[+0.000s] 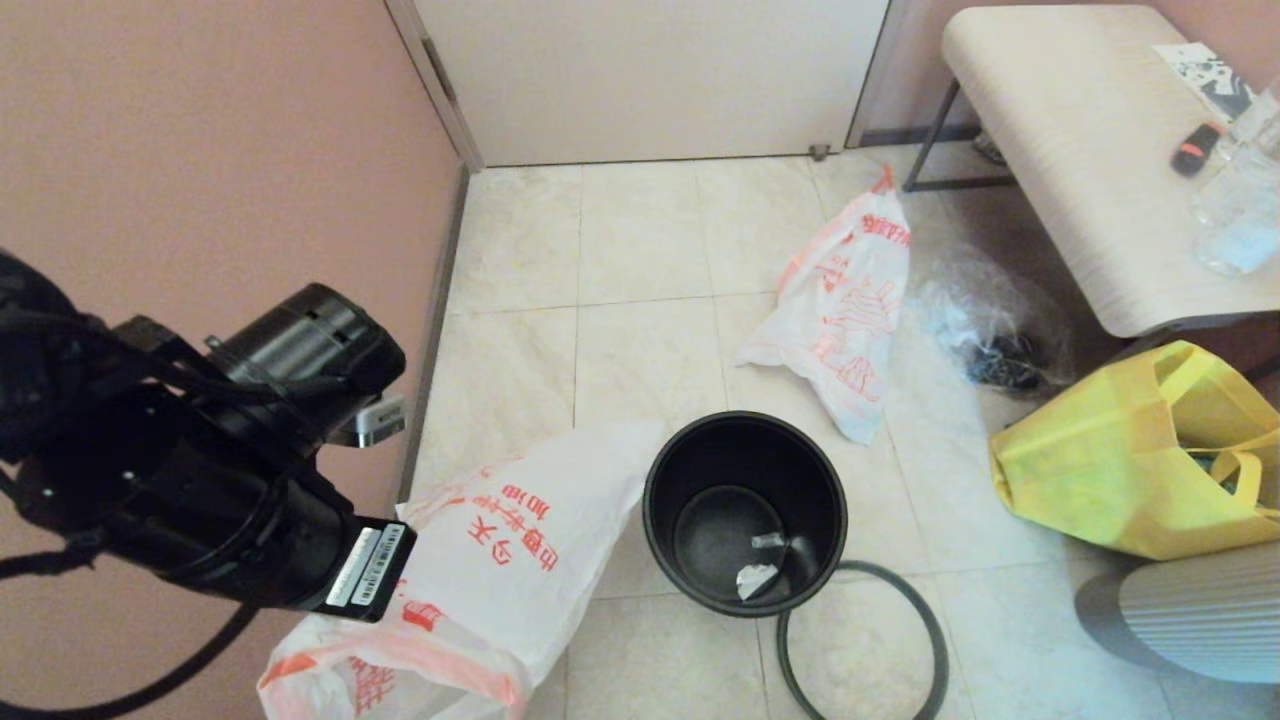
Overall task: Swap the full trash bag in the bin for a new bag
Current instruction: Pick up a new trash bag
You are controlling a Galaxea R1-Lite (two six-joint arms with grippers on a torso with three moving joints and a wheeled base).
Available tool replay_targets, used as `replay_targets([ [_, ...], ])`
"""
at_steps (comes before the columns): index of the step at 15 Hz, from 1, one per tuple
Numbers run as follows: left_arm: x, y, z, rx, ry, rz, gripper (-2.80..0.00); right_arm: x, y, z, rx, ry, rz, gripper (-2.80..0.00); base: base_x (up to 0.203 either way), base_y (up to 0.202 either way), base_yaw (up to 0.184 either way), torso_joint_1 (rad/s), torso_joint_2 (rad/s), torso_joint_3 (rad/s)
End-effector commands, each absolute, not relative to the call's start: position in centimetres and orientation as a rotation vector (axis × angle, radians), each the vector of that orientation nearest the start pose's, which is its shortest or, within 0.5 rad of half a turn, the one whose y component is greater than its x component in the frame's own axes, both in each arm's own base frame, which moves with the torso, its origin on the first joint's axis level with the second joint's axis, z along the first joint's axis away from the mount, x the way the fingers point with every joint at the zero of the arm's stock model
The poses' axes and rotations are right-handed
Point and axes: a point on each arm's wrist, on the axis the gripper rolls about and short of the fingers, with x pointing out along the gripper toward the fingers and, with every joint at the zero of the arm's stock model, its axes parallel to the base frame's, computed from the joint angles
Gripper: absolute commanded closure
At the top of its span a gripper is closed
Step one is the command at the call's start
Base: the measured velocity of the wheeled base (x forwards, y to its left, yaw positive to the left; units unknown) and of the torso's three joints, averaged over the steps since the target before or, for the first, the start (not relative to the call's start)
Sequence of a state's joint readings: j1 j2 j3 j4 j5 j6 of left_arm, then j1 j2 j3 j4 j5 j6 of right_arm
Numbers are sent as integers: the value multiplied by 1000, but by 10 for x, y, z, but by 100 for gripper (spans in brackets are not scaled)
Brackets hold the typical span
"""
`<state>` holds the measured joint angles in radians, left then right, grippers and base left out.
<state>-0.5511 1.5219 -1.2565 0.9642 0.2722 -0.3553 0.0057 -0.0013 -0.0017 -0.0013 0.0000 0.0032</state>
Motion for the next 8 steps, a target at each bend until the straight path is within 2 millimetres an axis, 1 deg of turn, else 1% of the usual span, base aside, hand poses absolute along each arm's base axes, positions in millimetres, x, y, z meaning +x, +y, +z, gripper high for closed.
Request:
replay_targets([
  [1, 174, -106, 251, 155, 1121, -69, 0, -23, 0, 76, 3, -3, 6, 0, 0, 0, 0, 0, 0, 0],
  [4, 159, -110, 282, 135, 1114, -115, 0, -23, 0, 76, 3, -3, 6, 0, 0, 0, 0, 0, 0, 0],
  [6, 147, -112, 298, 144, 1126, -141, 0, -23, 0, 76, 3, -3, 6, 0, 0, 0, 0, 0, 0, 0],
  [7, 145, -113, 299, 152, 1151, -130, 0, -23, 0, 76, 3, -3, 6, 0, 0, 0, 0, 0, 0, 0],
  [8, 149, -114, 293, 165, 1181, -112, 0, -23, 0, 76, 3, -3, 6, 0, 0, 0, 0, 0, 0, 0],
])
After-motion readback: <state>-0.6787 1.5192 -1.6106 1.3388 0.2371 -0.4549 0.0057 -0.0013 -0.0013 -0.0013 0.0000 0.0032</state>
